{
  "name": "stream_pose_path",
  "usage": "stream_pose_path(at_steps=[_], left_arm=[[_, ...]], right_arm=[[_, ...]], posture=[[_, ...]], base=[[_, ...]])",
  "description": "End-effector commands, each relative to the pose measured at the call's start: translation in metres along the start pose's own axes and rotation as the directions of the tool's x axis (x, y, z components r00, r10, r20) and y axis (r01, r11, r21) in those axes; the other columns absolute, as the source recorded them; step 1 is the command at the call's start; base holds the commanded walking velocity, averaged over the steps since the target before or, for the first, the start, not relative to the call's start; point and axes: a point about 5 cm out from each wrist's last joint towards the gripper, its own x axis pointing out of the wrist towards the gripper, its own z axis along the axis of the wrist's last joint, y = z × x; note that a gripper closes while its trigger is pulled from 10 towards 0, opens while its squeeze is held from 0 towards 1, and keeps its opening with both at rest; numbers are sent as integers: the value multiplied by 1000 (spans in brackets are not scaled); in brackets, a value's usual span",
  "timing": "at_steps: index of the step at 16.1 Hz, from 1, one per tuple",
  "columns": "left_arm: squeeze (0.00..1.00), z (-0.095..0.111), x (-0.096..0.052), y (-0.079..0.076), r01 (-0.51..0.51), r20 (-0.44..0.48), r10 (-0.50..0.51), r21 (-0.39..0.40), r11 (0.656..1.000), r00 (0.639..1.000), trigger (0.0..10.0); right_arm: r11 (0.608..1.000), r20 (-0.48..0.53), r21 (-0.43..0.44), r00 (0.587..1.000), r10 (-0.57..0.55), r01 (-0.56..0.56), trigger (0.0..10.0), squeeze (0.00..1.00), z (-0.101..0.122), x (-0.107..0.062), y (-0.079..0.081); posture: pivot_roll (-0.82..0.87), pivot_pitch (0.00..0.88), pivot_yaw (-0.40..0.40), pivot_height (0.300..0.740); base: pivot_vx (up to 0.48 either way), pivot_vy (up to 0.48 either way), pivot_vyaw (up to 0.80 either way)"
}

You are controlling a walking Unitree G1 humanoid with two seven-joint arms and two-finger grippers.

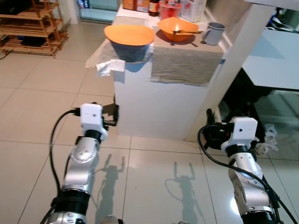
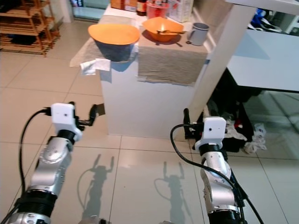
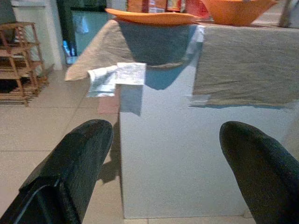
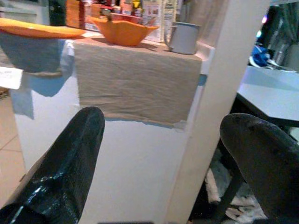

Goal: Setting the table

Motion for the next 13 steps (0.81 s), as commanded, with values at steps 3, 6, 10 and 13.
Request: stream_pose_path(at_steps=[3, 6, 10, 13], left_arm=[[0, 10, 3, -15, 0, 51, 2, -40, 999, 999, 10000], [0, 17, 11, -19, -3, 71, 5, -34, 999, 997, 10000], [0, 17, 13, -21, 6, 72, -5, -7, 1000, 997, 10000], [0, 21, 15, -20, -16, 96, 16, -2, 1000, 995, 10000]], right_arm=[[999, 11, -33, 1000, -14, 14, 10000, 0, 2, 1, -6], [997, 35, -74, 999, -8, 10, 10000, 0, 5, 2, -6], [996, 19, -78, 999, -29, 30, 10000, 0, 1, 2, -10], [995, 20, -91, 999, -32, 33, 10000, 0, 1, 3, -10]], posture=[[45, 0, -76, 718], [42, 0, -69, 718], [32, 0, -62, 718], [33, 0, -63, 718]], base=[[425, 0, 0], [439, 80, 0], [422, 120, 0], [450, 0, 0]])
